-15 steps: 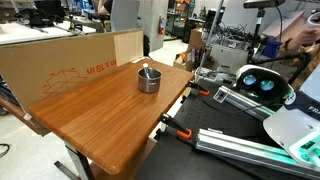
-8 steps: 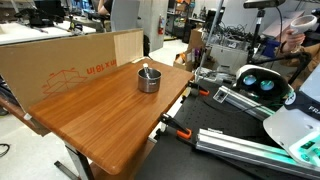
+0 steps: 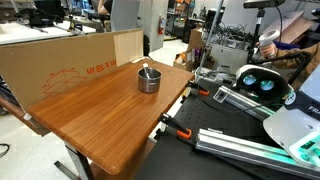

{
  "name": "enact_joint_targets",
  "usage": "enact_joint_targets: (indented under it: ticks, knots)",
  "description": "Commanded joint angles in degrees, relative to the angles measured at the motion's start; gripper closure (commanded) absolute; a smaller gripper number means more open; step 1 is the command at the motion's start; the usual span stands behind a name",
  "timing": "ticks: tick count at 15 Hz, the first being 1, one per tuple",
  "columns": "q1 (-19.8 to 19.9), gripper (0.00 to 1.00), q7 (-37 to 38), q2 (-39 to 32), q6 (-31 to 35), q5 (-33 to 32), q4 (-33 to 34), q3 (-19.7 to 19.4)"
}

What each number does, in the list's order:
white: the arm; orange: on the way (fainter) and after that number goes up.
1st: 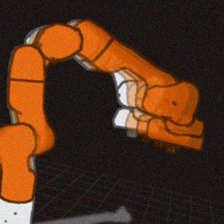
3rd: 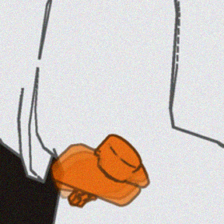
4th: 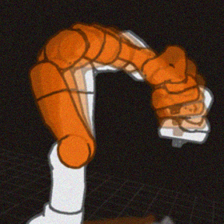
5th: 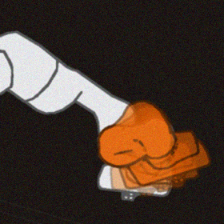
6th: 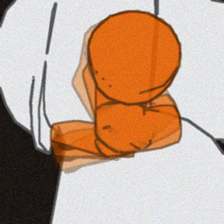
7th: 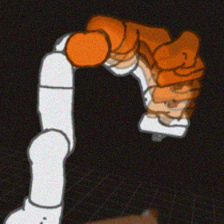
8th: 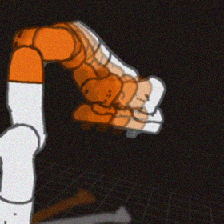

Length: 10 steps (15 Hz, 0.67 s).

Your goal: Remove the marker from the silver pot and put it on the table

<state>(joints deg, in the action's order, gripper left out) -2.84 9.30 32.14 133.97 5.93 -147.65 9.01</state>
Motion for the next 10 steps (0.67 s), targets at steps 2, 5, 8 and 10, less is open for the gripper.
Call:
enact_joint_targets:
  ticks: [2, 5, 8, 10]
  knots:
    - [5.50, 0.00, 9.76, -7.84, 8.93, -5.93, 0.40, 1.79]
    - [8.32, 0.00, 15.98, -12.69, 13.57, -9.97, 0.35, 2.46]
    - [10.08, 0.00, 22.51, -16.16, 17.51, -13.74, -0.35, 2.80]
    - [11.47, 0.00, 27.77, -17.76, 19.20, -17.33, -1.02, 3.30]
